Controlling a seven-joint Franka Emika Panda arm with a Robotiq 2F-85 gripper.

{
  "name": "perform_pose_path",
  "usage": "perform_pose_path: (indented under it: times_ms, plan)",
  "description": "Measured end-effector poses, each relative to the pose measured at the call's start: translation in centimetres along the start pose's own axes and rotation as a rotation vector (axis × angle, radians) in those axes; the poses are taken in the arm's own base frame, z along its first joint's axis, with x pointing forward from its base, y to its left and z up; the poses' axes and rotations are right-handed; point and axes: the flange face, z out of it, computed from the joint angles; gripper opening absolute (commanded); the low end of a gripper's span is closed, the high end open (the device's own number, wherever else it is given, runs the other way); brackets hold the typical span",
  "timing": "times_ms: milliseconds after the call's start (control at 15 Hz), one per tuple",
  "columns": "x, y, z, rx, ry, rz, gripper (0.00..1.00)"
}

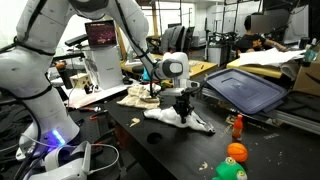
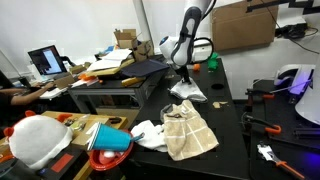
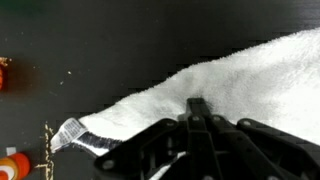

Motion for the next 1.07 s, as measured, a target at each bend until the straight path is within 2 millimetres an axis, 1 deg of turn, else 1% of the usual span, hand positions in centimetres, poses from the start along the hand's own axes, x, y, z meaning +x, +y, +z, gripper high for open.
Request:
perform_pose_path:
  times_ms: [133, 267, 400, 467, 533, 667, 867, 933, 1067]
  plan:
    - [-0.2, -0.2, 0.0, 0.003, -0.002, -0.002, 0.00]
    - [-0.7, -0.4, -0.1, 0.007, -0.008, -0.012, 0.27]
    - [-1.8, -0.3, -0.2, 0.000, -0.013, -0.031, 0.40]
    - [-2.7, 0.1, -0.6, -0.012, -0.014, -0.038, 0.50]
    - [-3.7, 0.8, -1.0, -0.025, -0.014, -0.039, 0.56]
    - [-5.4, 2.6, -2.5, -0.048, -0.006, -0.030, 0.72]
    - [-7.0, 5.7, -6.0, -0.076, 0.033, -0.032, 0.93]
    - [-7.4, 6.7, -7.2, -0.083, 0.047, -0.037, 0.99]
    - [-7.8, 8.3, -9.4, -0.087, 0.067, -0.050, 1.00]
